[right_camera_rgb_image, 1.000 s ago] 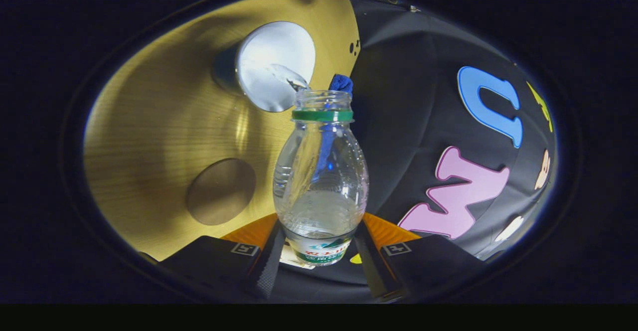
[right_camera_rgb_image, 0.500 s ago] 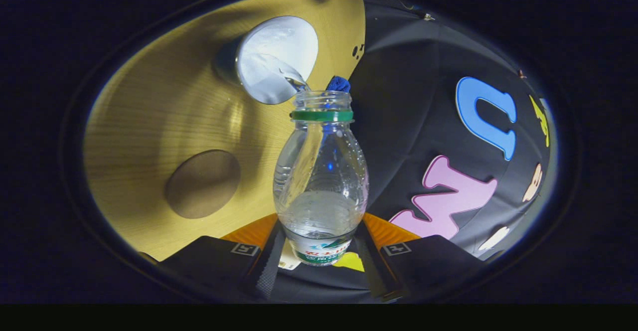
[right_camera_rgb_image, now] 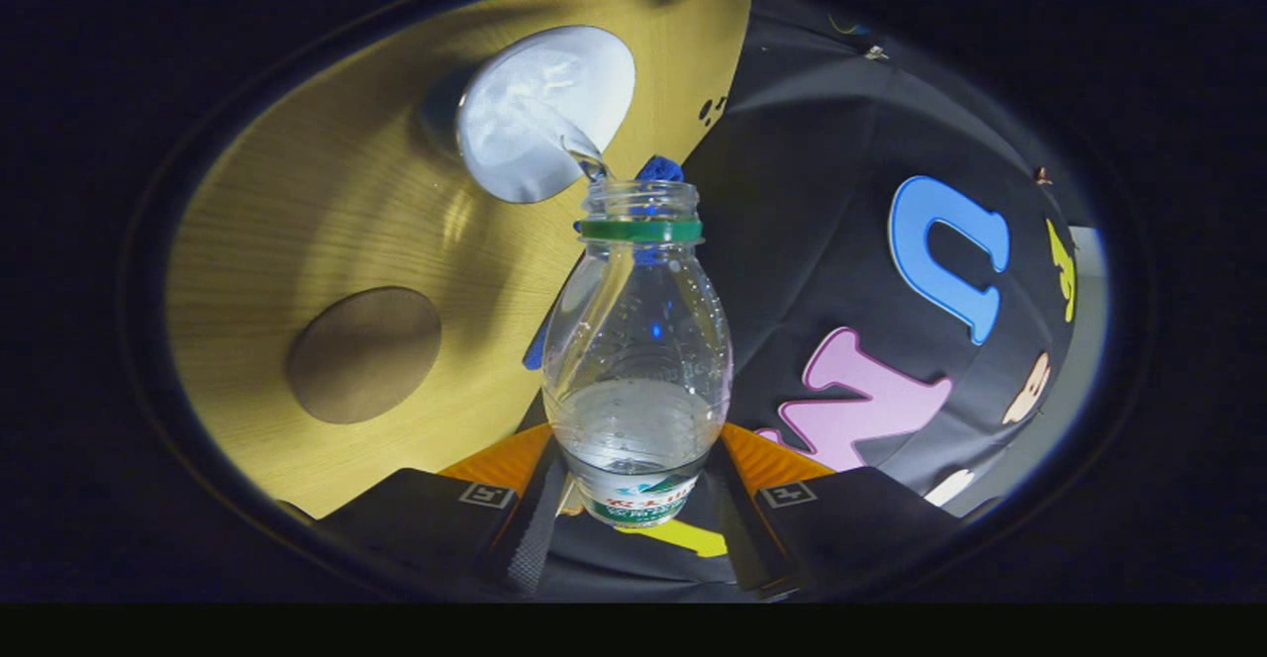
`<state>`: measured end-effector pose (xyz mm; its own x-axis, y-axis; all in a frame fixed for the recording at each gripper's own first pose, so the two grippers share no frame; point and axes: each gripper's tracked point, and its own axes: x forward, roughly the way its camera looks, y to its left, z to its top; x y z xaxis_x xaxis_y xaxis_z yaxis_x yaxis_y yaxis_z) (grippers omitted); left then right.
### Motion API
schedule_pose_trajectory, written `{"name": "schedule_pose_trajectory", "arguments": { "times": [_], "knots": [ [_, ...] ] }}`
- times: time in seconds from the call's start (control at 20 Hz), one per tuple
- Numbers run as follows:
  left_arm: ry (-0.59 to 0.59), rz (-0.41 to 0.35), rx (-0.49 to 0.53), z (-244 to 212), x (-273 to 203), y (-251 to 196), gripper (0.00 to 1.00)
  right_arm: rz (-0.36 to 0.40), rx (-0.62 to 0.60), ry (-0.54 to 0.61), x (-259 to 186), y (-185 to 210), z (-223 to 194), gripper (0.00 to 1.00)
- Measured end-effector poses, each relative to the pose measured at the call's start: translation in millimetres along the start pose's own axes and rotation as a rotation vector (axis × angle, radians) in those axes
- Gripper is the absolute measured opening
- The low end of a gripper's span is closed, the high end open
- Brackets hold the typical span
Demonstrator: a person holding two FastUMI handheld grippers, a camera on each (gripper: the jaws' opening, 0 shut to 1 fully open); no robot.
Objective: Open the teacup lid with one hand, grasp the water bottle and pour water into the teacup with the other hand; after pouring, place the water bottle on the coaster and then close the teacup lid.
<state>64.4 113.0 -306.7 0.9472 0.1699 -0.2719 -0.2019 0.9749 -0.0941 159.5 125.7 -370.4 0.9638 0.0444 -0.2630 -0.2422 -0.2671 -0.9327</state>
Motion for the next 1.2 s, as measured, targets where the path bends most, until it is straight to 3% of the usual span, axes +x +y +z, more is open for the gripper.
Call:
{"name": "schedule_pose_trajectory", "arguments": {
  "times": [0.15, 0.2, 0.3, 0.65, 1.0, 1.1, 1.2],
  "knots": [
    [0.001, 0.006, -0.001, -2.2, -0.6, 2.2, 0.31, -0.027, -0.035, -0.013, -0.8, -1.7, 0.5, 0.74],
    [0.003, 0.007, -0.005, -2.7, -1.2, 2.2, 0.27, -0.038, -0.046, -0.015, 0.0, -2.7, 0.5, 0.74],
    [0.004, 0.009, -0.01, -5.2, -2.7, 3.0, 0.31, -0.066, -0.068, -0.022, -1.6, -4.6, 2.9, 0.71],
    [0.007, 0.01, -0.026, -10.7, -5.0, 3.8, 0.31, -0.133, -0.126, -0.076, -4.5, -9.1, 13.2, 0.74],
    [-0.003, 0.016, -0.04, -7.6, -6.5, 5.0, 0.31, -0.145, -0.148, -0.095, -4.2, -11.5, 16.3, 0.74],
    [-0.004, 0.02, -0.044, -7.7, -7.2, 5.9, 0.27, -0.121, -0.132, -0.084, -2.8, -8.6, 12.6, 0.74],
    [-0.004, 0.023, -0.046, -7.5, -6.8, 5.3, 0.31, -0.082, -0.082, -0.066, -1.7, -4.8, 9.1, 0.74]
  ]
}}
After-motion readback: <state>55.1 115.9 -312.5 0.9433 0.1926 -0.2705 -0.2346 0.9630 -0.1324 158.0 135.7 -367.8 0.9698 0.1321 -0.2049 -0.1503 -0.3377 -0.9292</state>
